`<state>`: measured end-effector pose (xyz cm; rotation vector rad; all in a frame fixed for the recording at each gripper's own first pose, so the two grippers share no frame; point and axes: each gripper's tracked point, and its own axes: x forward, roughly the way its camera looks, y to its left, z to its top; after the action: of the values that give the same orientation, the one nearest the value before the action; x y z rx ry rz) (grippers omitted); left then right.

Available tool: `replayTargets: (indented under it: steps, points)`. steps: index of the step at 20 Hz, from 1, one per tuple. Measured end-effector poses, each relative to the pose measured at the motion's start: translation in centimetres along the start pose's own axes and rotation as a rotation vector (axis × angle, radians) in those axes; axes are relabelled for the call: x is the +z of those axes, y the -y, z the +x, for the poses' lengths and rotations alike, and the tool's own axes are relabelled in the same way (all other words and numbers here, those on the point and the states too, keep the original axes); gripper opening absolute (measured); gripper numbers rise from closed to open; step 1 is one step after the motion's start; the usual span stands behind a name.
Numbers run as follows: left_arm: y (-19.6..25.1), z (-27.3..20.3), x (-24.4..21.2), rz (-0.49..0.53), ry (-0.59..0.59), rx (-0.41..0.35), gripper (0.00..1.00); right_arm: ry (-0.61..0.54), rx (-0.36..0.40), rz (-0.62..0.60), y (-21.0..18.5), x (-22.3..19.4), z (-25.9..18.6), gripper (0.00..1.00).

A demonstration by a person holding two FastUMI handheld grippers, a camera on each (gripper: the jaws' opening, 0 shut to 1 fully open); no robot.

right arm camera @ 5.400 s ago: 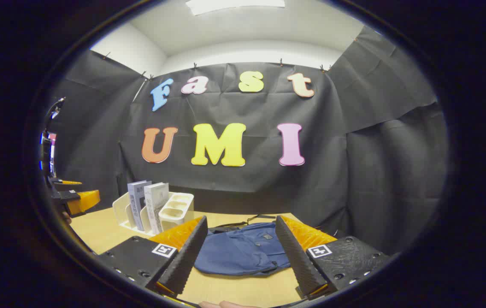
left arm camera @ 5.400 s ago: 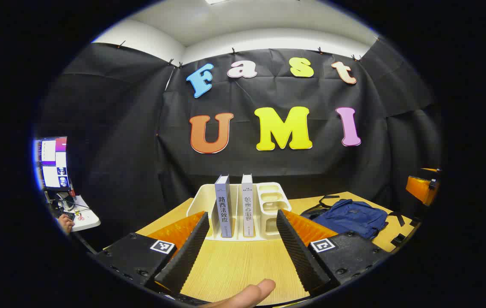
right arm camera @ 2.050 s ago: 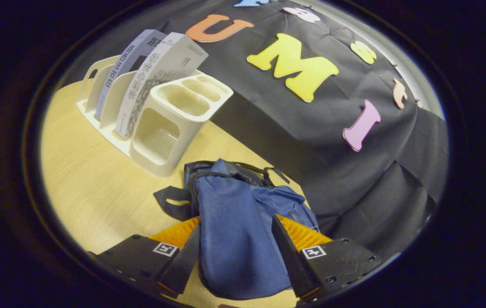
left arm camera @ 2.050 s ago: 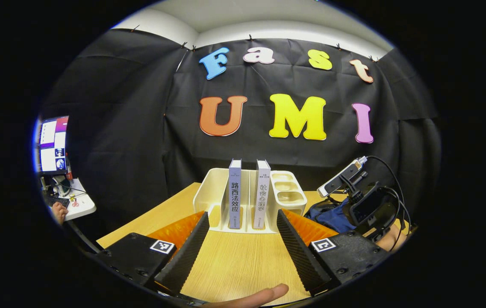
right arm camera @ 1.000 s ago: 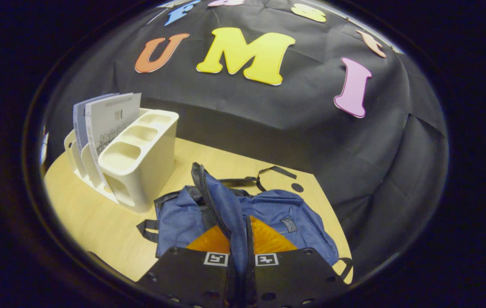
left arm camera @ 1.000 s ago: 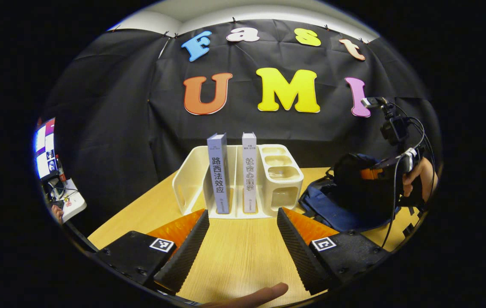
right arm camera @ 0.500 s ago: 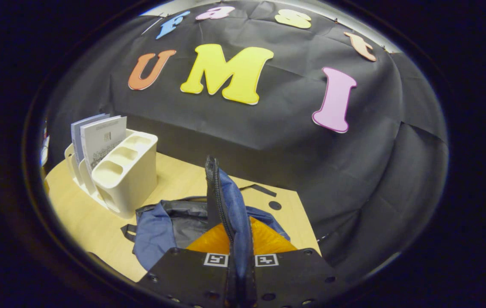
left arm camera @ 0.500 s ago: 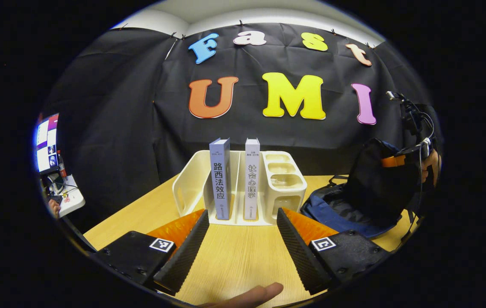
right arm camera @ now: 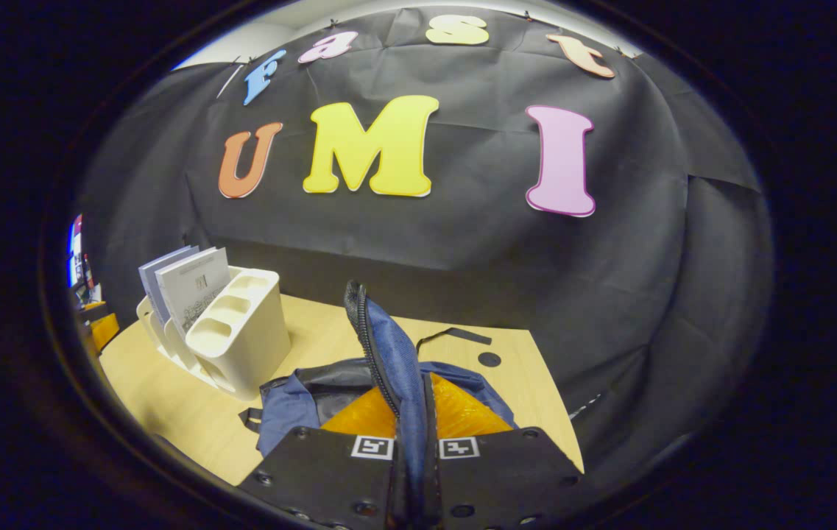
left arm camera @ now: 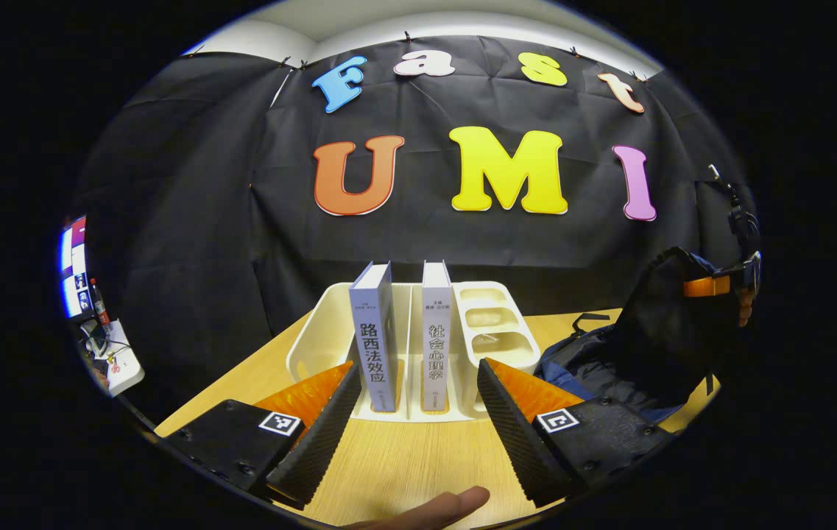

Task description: Open the schoolbag, grab two books from the bookshelf and put them into the schoolbag.

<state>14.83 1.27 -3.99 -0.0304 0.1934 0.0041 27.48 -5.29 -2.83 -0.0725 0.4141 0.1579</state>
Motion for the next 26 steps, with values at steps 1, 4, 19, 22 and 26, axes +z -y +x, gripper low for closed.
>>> replayTargets:
  steps: [1, 4, 19, 22, 26]
  points:
    - [0.2, 0.9, 0.7, -0.002, 0.005, -0.002, 1.0, -0.001, 0.015, 0.004, 0.1, 0.1, 0.0, 0.08]
    - [1.0, 2.8, 3.2, -0.02, 0.013, -0.032, 1.0, -0.003, 0.034, -0.007, 0.6, 0.3, -0.3, 0.08]
    - [2.3, 15.4, 9.7, 0.042, -0.241, -0.078, 1.0, 0.03, 0.093, -0.002, 1.0, -0.2, -1.3, 0.08]
    - [1.6, 17.5, 8.8, 0.066, -0.332, -0.046, 0.99, 0.034, 0.105, -0.004, 0.9, -0.6, -1.7, 0.08]
    - [0.7, 19.9, 6.7, 0.108, -0.456, 0.006, 0.98, 0.041, 0.113, -0.025, 0.7, -1.1, -1.9, 0.08]
